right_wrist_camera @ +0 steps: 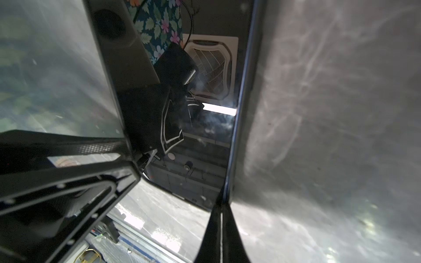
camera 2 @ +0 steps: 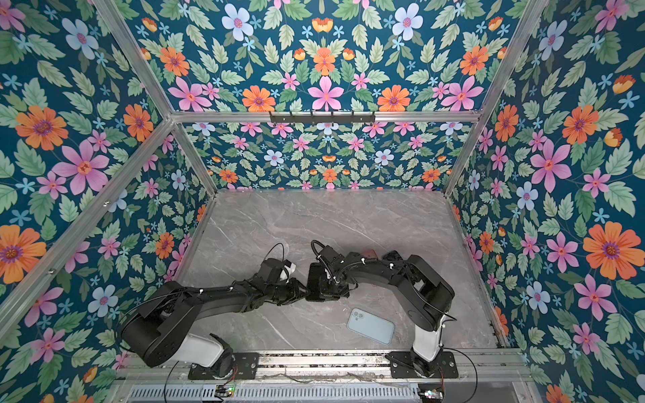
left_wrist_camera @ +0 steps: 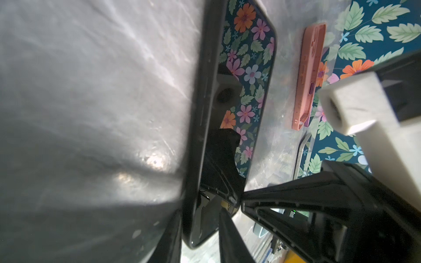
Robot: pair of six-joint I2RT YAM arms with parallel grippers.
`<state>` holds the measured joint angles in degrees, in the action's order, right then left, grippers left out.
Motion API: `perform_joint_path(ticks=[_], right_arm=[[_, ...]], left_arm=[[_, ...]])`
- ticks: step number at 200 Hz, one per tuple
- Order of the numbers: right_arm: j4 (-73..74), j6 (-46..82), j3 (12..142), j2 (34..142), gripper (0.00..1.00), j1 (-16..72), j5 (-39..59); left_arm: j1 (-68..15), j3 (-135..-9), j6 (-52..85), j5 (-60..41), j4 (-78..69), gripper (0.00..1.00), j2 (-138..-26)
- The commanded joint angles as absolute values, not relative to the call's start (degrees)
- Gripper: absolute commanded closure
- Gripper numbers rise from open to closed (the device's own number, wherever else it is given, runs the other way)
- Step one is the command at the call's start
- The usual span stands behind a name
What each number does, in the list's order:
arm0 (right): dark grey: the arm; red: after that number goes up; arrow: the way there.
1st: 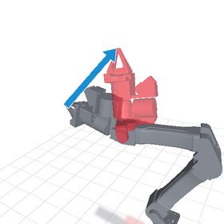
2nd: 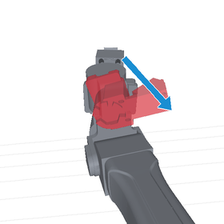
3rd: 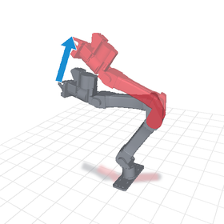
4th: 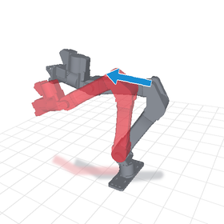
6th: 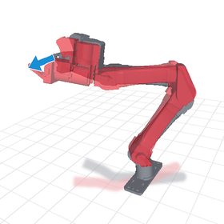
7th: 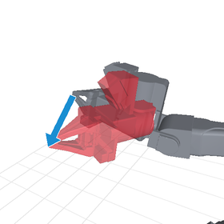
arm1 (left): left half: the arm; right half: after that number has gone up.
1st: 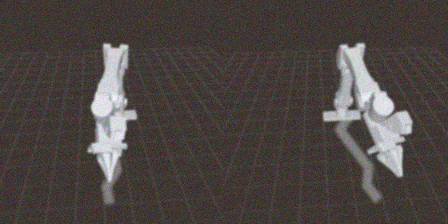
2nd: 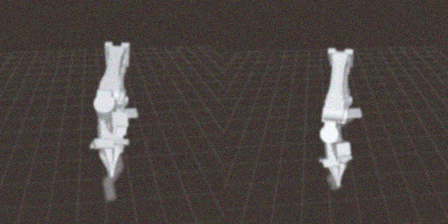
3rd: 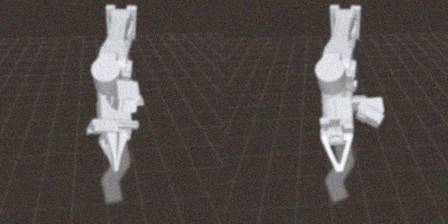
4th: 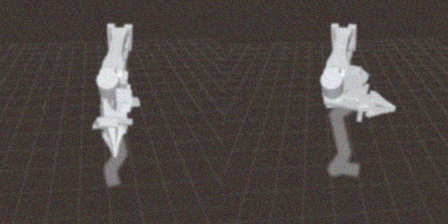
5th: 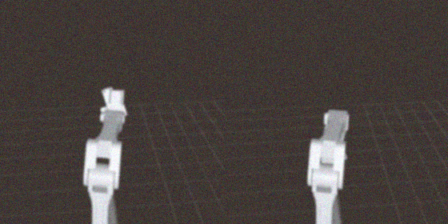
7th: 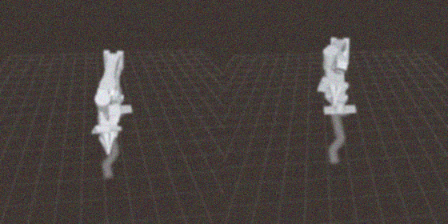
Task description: Put the phone into the phone case
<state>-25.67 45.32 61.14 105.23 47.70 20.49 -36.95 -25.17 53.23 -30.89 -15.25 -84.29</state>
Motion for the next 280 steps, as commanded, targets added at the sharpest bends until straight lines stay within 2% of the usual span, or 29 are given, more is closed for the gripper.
perform_joint_path(ticks=[1, 22, 44, 66, 87, 132, 219, 243, 280], right_arm=[[-18.55, 45.97, 60.42, 108.39, 0.94, 48.53, 24.21], [-20.52, 45.43, 61.1, 107.51, 0.94, 48.55, 23.6], [-27.37, 43.81, 61.78, 102.29, 0.93, 48.44, 17.56], [-29.8, 43.77, 61.05, 98.55, 0.84, 47.88, 14.92], [-29.62, 44.29, 60.95, 97.85, 0.8, 47.62, 14.77], [-27.17, 44.53, 61.26, 99.75, 0.67, 46.64, 16.09], [-22.56, 44.3, 62.91, 105.98, 0.65, 46.14, 19.95], [-21.65, 44.56, 62.76, 106.91, 0.68, 46.12, 20.63], [-19.85, 44.82, 63.19, 108.68, 0.79, 46.2, 22.33]], left_arm=[[-37.47, -24.88, 53.4, -33.11, -14.94, 0.7, -84.7], [-37.48, -24.79, 53.36, -33.04, -14.75, 0.71, -84.27], [-37.36, -25.11, 52.72, -31.75, -11.18, 0.7, -81.83], [-36.94, -27.2, 50.62, -28.98, -3.27, 0.67, -79.03], [-36.94, -30.14, 48.66, -26.53, 3.81, 0.63, -78.45], [-37.03, -31.81, 48.49, -26.65, 5.72, 0.54, -80.63], [-38.16, -32.78, 49.42, -29.53, -1.26, 0.51, -87.47], [-38.84, -32.52, 49.79, -29.83, -2.74, 0.57, -89.56], [-39.03, -31.88, 50.9, -30.6, -6.09, 0.73, -91.12]])
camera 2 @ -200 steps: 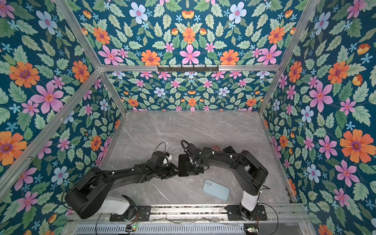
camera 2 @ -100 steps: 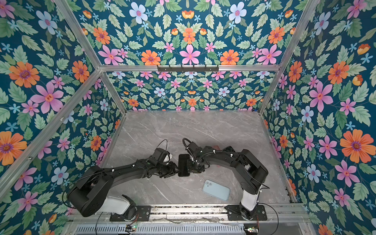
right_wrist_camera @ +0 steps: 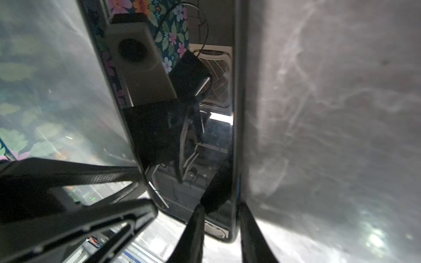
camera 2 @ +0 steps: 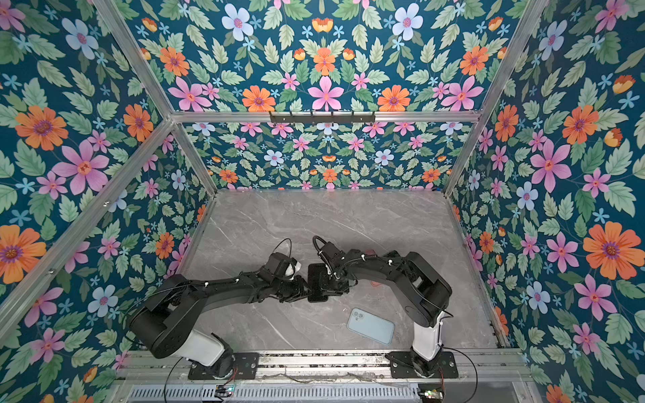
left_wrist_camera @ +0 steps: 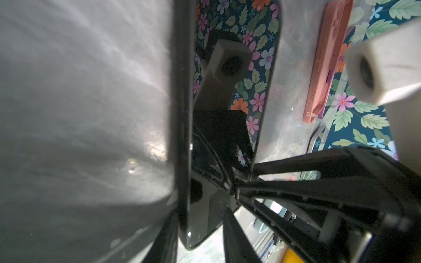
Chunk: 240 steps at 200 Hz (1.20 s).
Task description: Put the phone into the phone case
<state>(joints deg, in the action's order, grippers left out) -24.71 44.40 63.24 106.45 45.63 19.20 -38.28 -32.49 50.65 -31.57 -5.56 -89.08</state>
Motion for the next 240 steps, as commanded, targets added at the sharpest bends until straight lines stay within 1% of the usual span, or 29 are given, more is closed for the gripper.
perform_joint_path(ticks=[1, 22, 62, 77, 87, 112, 128, 140, 160, 171, 183, 195, 207, 218, 240], right_arm=[[-19.86, 44.87, 63.19, 108.7, 0.79, 46.21, 22.37], [-19.34, 45.09, 63.28, 109.24, 0.83, 46.36, 22.85], [-18.72, 45.59, 62.97, 109.34, 0.91, 46.83, 22.95], [-18.67, 45.79, 62.77, 109.01, 0.93, 47.05, 22.86], [-18.63, 45.94, 62.35, 108.53, 0.97, 47.19, 22.68], [-18.87, 46.14, 61.37, 106.6, 0.97, 47.3, 22.03], [-19.21, 46.06, 61.01, 105.64, 0.94, 47.33, 21.63], [-20.16, 45.84, 60.88, 104.54, 0.85, 47.41, 20.91], [-22.19, 44.48, 61.03, 102.03, 0.71, 47.11, 18.79], [-22.94, 43.43, 61.04, 100.45, 0.66, 46.77, 17.7], [-23.15, 42.08, 61.04, 98.75, 0.64, 46.54, 16.88], [-24.01, 40.1, 61.25, 96.75, 0.61, 46.6, 14.9], [-25.76, 38.41, 61.17, 95.54, 0.6, 46.6, 11.45], [-27.57, 36.5, 60.98, 92.13, 0.59, 46.41, 7.77], [-29.06, 33.23, 58.35, 88.0, 0.56, 46.41, 0.96]], left_arm=[[-39.12, -31.89, 50.9, -30.64, -6.17, 0.74, -91.17], [-39.43, -32.25, 51.11, -30.51, -6.84, 0.79, -91.75], [-40.03, -31.99, 51.67, -30.19, -7.38, 0.87, -91.84], [-40.29, -31.73, 51.88, -29.98, -7.38, 0.88, -91.42], [-40.4, -31.55, 51.92, -29.61, -7.07, 0.88, -91.09], [-40.61, -31.29, 51.73, -28.78, -5.71, 0.88, -89.72], [-40.58, -31.46, 51.38, -27.85, -4.22, 0.87, -88.88], [-40.61, -31.8, 51.3, -27.04, -2.88, 0.84, -88.09], [-40.7, -32.86, 51.59, -25.14, 0.25, 0.7, -86.49], [-40.97, -34.45, 51.5, -23.06, 3.78, 0.62, -85.34], [-41.38, -37.21, 50.91, -19.67, 9.0, 0.55, -84.11], [-42.09, -40.32, 50.82, -16.27, 13.75, 0.51, -83.42], [-43.17, -43.51, 51.22, -12.96, 17.7, 0.5, -83.55], [-44.46, -47.04, 51.58, -9.9, 21.8, 0.48, -84.67], [-46.37, -53.47, 51.33, -6.94, 27.78, 0.45, -89.11]])
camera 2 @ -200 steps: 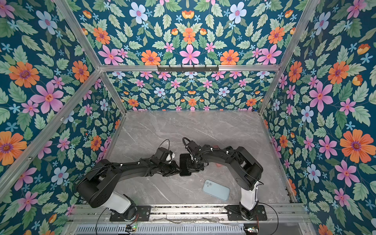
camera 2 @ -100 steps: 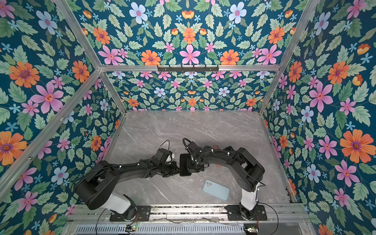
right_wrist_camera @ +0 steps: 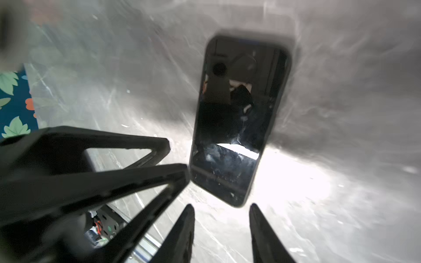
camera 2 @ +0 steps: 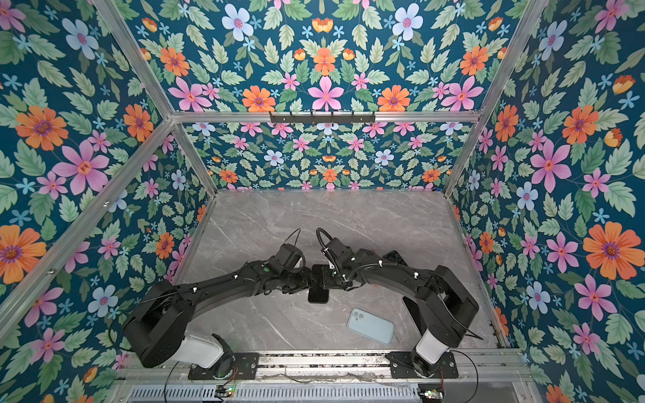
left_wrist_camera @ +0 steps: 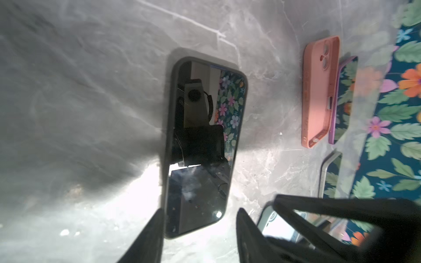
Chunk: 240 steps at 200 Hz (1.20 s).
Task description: Put the phone into the phone case
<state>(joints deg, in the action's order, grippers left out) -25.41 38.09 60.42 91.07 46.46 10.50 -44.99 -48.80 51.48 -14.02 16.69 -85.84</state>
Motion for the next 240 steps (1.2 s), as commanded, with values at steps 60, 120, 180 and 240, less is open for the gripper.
perform_joint_path(ticks=[60, 120, 180, 240], right_arm=[[-25.82, 31.04, 46.5, 73.09, 0.13, 46.08, -10.89], [-20.25, 33.09, 38.66, 66.69, 0.01, 45.62, -11.65], [-17.77, 33.13, 38.47, 69.48, 0.01, 44.61, -9.09], [-17.1, 33.32, 40.42, 73.48, 0.01, 44.56, -7.12]], left_arm=[[-50.6, -64.08, 52.1, -3.34, 33.68, 0.18, -97.11], [-52.2, -71.22, 52.4, -2.3, 40.31, 0.1, -104.88], [-52.56, -75.1, 53.27, -1.82, 43.01, 0.03, -110.5], [-52.36, -76.39, 52.77, -1.09, 43.98, 0.08, -113.9]])
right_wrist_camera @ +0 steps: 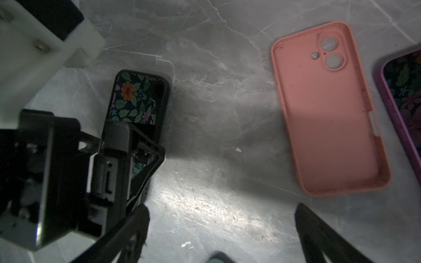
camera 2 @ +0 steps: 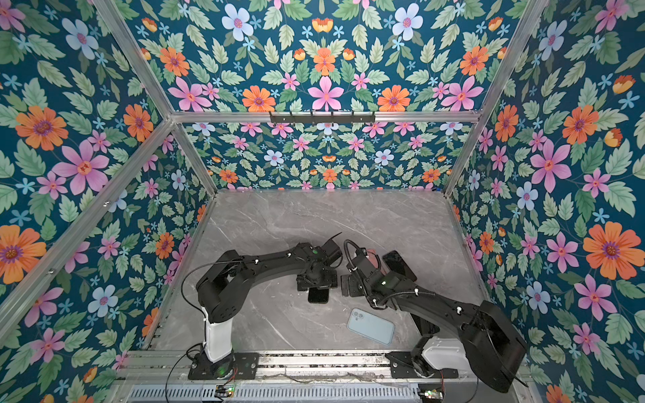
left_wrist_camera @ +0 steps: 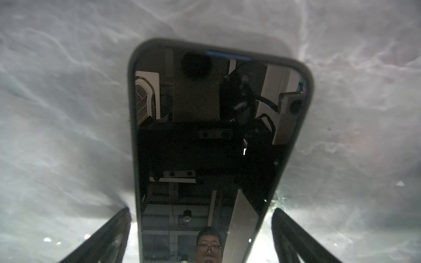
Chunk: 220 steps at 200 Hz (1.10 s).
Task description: Put the phone into the phone case
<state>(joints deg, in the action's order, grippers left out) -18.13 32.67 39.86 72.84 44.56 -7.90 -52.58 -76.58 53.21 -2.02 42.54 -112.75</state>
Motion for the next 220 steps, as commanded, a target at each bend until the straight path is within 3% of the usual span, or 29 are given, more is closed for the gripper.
perform_joint_path(ticks=[1, 102, 163, 220], right_arm=[[-17.07, 33.32, 40.43, 73.52, 0.01, 44.56, -7.08], [-18.72, 34.28, 41.83, 74.0, 0.01, 44.56, -6.9], [-20.03, 34.63, 42.71, 73.93, 0.01, 44.56, -7.29], [-19.9, 34.81, 43.68, 74.68, 0.01, 44.56, -7.47]], left_arm=[[-52.37, -76.38, 52.79, -1.07, 44.01, 0.08, -113.95], [-51.25, -72.81, 52.7, -0.19, 40.58, 0.31, -112.21], [-48.96, -73.58, 47.54, 3.39, 42.67, 0.32, -110.19], [-38.55, -80.71, 33.89, 4.67, 46.78, 0.33, -111.32]])
